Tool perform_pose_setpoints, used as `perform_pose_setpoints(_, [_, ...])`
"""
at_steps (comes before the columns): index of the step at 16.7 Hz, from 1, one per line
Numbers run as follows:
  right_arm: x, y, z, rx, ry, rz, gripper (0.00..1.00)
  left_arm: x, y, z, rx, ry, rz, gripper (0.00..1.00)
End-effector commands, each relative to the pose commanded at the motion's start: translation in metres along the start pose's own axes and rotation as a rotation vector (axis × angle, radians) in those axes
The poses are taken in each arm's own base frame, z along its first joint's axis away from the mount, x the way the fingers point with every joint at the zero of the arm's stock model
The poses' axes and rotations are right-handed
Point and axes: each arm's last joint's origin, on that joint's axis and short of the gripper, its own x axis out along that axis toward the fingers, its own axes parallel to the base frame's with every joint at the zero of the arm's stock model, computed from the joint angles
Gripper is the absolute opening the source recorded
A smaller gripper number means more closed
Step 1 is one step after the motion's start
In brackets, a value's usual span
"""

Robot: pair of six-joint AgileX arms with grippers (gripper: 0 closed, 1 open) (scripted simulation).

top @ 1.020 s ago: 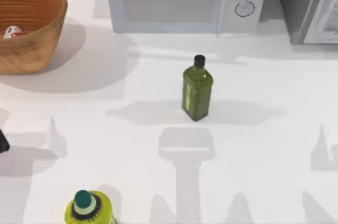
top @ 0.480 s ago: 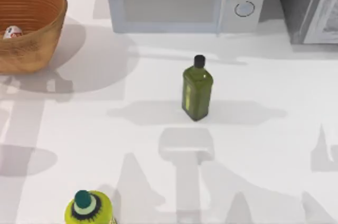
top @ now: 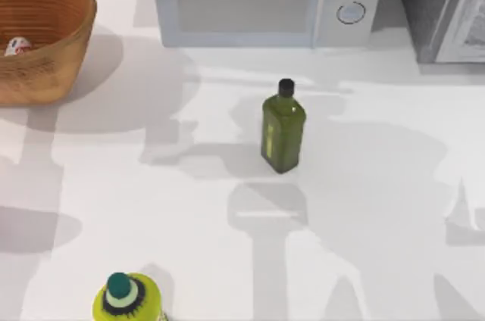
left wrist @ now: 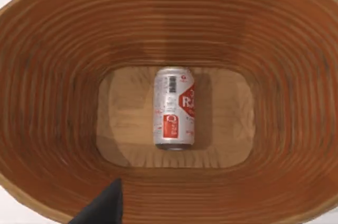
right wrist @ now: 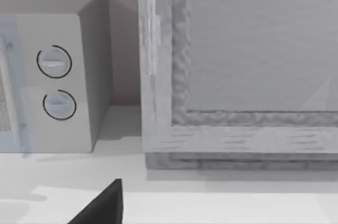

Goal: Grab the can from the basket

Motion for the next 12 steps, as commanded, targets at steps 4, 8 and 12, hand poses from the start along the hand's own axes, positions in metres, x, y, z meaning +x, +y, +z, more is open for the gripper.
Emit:
perform_pose_setpoints(4, [0.0, 0.0, 0.0, 0.0, 0.0, 0.0, 1.0, 0.079, 0.011, 0.033, 0.003, 0.215, -0.018, 1.0])
perform_pose_setpoints(8, [0.0, 0.0, 0.0, 0.0, 0.0, 0.0, 1.0, 0.149, 0.023, 0.035, 0.002, 0.385, -0.032, 1.0])
perform_pose_setpoints(12, [0.0, 0.0, 0.0, 0.0, 0.0, 0.0, 1.0, 0.191, 0.031, 0.025, 0.001, 0.489, -0.04, 1.0])
